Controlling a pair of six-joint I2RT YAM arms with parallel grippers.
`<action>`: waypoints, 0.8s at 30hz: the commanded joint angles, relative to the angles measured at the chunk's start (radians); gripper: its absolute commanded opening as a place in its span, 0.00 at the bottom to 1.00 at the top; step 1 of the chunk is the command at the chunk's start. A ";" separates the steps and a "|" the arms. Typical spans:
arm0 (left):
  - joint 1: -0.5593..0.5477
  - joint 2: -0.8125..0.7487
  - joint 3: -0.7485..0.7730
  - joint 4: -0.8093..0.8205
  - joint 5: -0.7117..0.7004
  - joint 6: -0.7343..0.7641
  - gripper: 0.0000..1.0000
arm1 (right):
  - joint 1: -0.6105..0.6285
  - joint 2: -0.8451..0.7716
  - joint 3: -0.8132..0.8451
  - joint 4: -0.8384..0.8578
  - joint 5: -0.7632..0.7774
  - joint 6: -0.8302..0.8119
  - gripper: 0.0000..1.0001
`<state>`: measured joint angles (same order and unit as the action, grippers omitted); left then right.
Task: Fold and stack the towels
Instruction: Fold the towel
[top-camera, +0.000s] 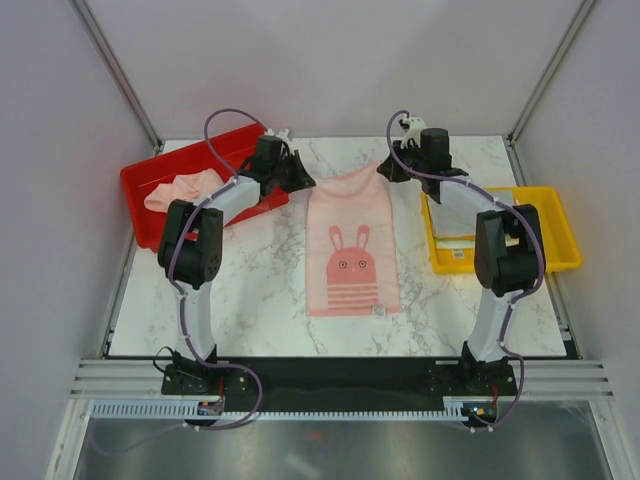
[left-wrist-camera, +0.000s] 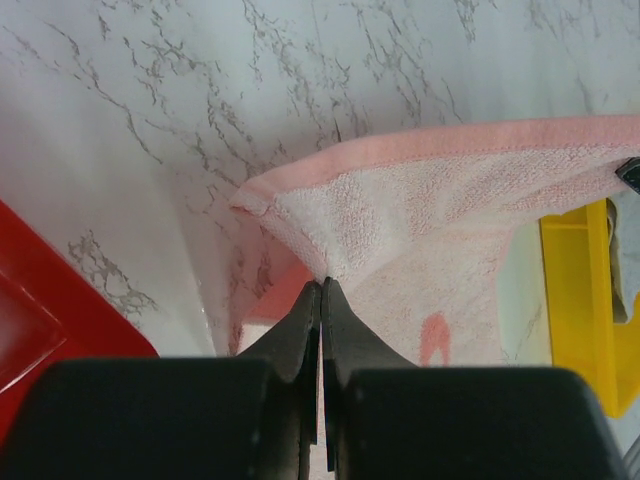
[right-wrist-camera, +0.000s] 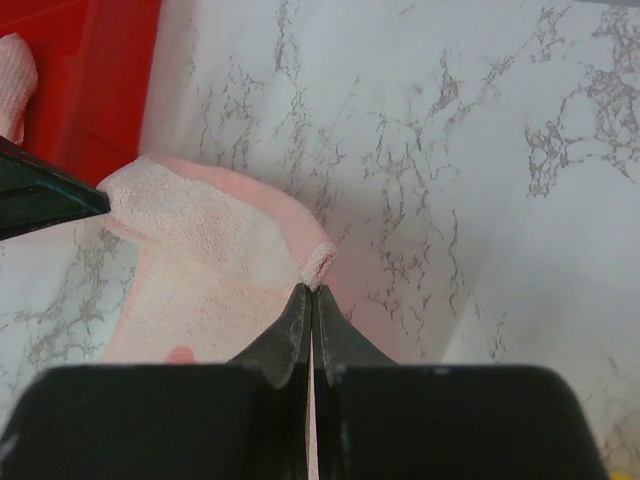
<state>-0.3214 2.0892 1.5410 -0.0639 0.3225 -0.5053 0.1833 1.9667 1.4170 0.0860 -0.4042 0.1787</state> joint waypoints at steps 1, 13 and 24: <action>-0.008 -0.160 -0.072 0.053 0.038 0.076 0.02 | -0.001 -0.147 -0.062 -0.008 -0.010 -0.053 0.00; -0.042 -0.415 -0.464 0.139 0.053 0.047 0.02 | 0.002 -0.489 -0.458 -0.022 -0.015 0.048 0.00; -0.182 -0.561 -0.732 0.162 -0.049 -0.028 0.07 | 0.083 -0.703 -0.771 -0.005 0.016 0.209 0.00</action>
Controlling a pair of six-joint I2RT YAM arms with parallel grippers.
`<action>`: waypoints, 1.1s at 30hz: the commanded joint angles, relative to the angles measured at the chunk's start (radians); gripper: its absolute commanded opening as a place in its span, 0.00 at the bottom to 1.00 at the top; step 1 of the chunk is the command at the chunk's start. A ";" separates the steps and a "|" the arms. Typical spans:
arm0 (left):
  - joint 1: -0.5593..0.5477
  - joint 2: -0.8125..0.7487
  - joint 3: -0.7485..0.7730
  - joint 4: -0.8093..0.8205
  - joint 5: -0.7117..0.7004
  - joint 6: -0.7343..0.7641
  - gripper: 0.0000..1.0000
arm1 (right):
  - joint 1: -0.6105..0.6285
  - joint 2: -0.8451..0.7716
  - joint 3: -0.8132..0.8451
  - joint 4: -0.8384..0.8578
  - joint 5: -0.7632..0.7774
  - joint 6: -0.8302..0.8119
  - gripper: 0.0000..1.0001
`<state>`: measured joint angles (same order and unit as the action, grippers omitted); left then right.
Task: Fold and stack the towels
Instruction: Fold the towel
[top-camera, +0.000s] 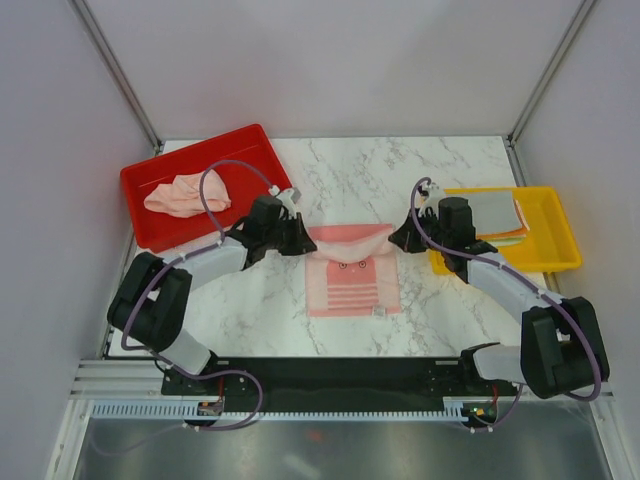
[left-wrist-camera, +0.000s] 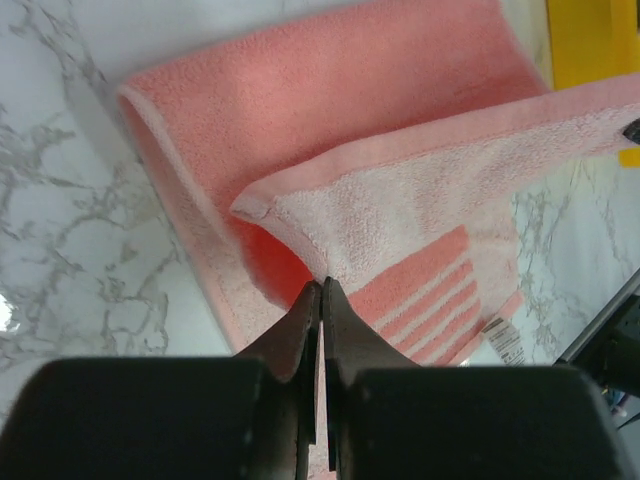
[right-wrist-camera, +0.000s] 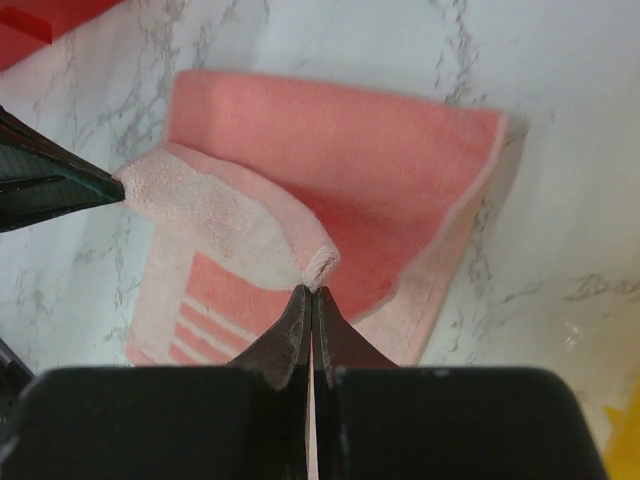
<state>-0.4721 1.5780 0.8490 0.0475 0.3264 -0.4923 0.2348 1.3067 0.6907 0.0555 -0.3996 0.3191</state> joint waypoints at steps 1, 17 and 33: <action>-0.051 -0.053 -0.071 0.052 -0.065 -0.051 0.08 | 0.043 -0.049 -0.080 0.021 0.013 0.083 0.00; -0.092 -0.044 0.083 -0.209 -0.193 0.061 0.55 | 0.098 -0.083 -0.169 -0.108 0.045 0.101 0.00; -0.102 0.132 0.203 -0.350 -0.251 0.081 0.47 | 0.098 -0.098 -0.126 -0.146 0.064 0.072 0.00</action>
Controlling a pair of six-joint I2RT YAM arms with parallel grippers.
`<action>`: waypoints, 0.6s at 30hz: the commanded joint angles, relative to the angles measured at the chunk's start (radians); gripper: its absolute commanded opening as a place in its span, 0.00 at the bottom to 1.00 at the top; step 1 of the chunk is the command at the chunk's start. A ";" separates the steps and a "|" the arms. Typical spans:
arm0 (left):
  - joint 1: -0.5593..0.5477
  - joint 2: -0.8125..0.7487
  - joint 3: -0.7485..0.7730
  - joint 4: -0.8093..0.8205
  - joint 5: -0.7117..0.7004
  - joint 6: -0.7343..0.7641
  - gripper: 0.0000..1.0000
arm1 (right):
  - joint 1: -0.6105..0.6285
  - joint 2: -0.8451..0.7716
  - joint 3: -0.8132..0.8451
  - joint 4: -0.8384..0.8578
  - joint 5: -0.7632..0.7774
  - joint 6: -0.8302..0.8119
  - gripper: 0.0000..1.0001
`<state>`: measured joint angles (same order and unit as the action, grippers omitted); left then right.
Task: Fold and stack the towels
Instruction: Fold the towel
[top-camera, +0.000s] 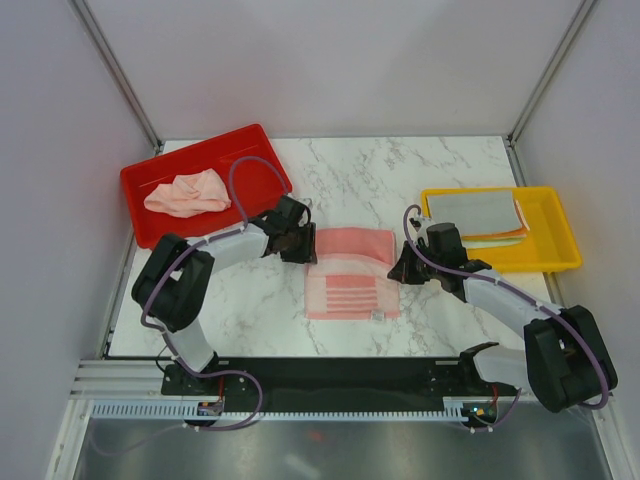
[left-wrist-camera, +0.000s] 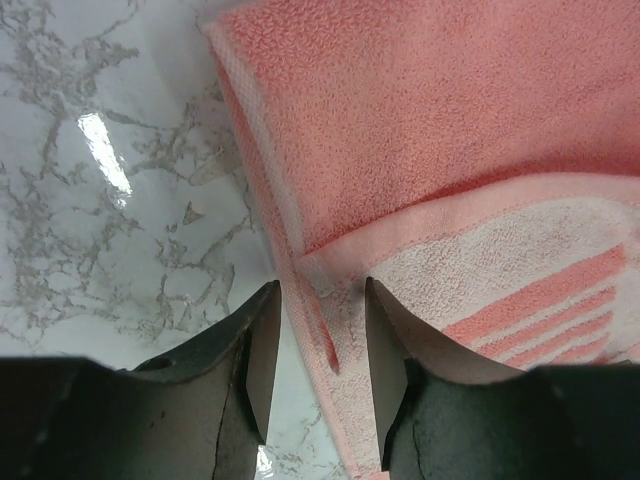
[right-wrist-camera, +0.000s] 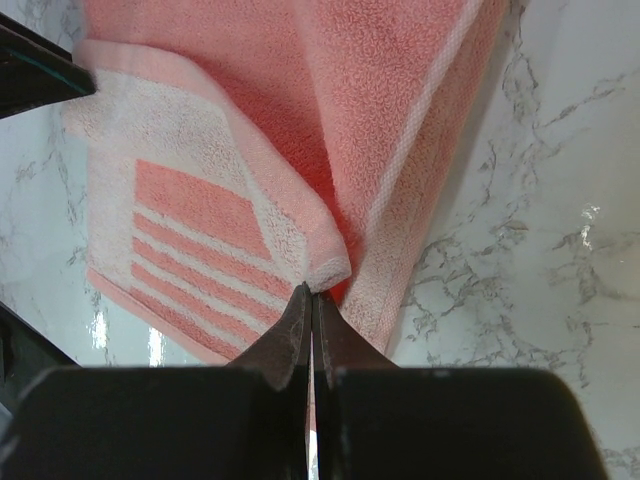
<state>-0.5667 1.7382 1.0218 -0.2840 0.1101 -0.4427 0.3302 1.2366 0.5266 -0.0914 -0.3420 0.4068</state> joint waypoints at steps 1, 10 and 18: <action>-0.007 -0.028 0.027 -0.017 -0.030 0.027 0.47 | 0.003 -0.029 0.038 0.001 0.008 -0.014 0.00; -0.028 -0.019 0.024 0.025 0.025 0.007 0.36 | 0.003 -0.025 0.030 0.004 0.017 -0.016 0.00; -0.033 -0.016 0.046 0.009 0.031 0.002 0.25 | 0.003 -0.020 0.024 0.010 0.018 -0.019 0.00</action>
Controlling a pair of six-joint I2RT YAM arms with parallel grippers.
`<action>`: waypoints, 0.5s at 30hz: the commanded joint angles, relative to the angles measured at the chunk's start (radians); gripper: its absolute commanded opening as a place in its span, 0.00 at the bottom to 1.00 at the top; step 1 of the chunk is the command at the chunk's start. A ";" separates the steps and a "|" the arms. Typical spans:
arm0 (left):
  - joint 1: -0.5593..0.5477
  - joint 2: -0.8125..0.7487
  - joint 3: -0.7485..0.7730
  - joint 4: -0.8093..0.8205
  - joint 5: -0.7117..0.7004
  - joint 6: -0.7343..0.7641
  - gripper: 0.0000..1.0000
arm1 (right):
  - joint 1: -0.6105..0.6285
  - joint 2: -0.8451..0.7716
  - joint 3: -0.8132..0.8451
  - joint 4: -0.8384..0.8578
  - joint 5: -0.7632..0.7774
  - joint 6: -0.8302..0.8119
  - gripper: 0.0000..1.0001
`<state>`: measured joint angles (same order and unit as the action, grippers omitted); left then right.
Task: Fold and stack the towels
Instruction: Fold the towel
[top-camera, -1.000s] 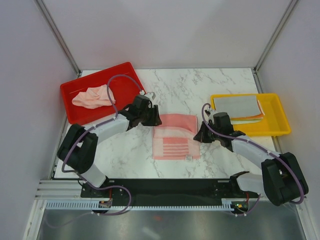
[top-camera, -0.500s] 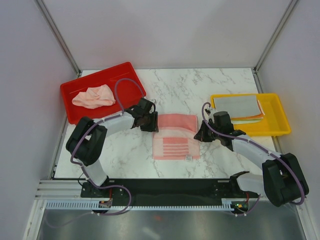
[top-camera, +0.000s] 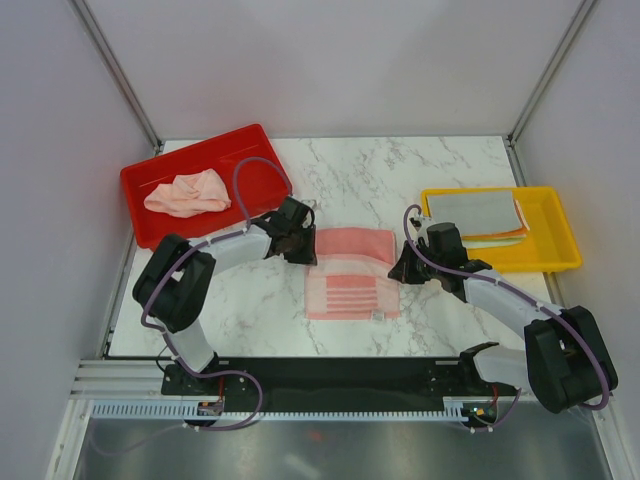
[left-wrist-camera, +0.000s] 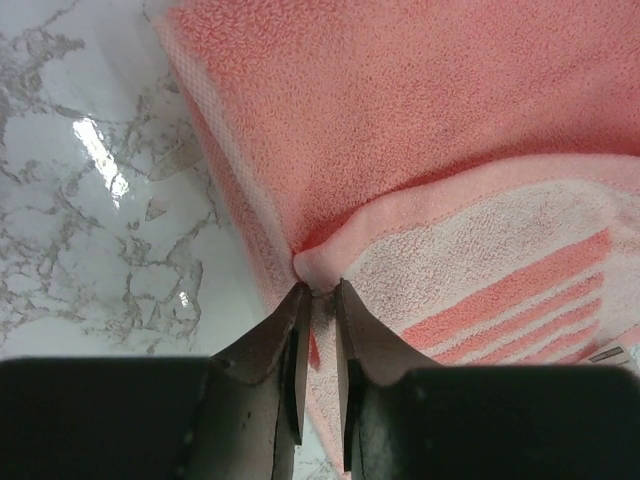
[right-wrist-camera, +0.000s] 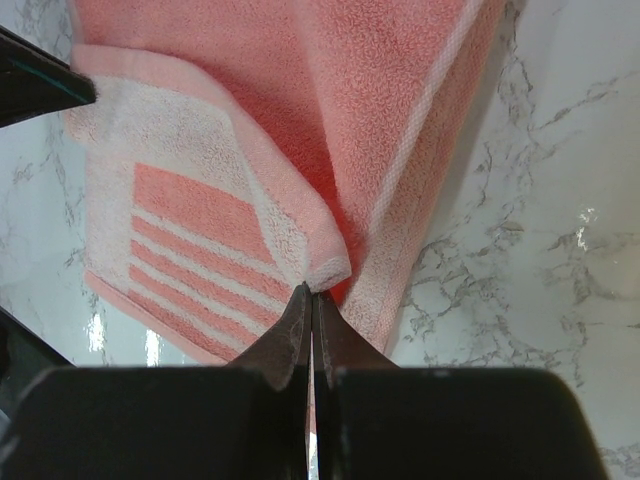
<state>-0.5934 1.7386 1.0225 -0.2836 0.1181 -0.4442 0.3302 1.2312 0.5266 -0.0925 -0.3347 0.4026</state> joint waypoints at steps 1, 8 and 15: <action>-0.006 -0.016 0.045 0.008 0.017 0.004 0.21 | 0.001 -0.013 0.024 0.010 0.011 -0.015 0.00; -0.008 -0.039 0.067 -0.019 -0.012 0.013 0.37 | 0.003 -0.009 0.035 0.008 0.013 -0.015 0.00; -0.008 -0.019 0.079 -0.017 0.017 0.007 0.12 | 0.003 -0.002 0.036 0.011 0.013 -0.015 0.00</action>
<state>-0.5972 1.7382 1.0672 -0.3058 0.1169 -0.4442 0.3302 1.2316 0.5266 -0.0921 -0.3344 0.3965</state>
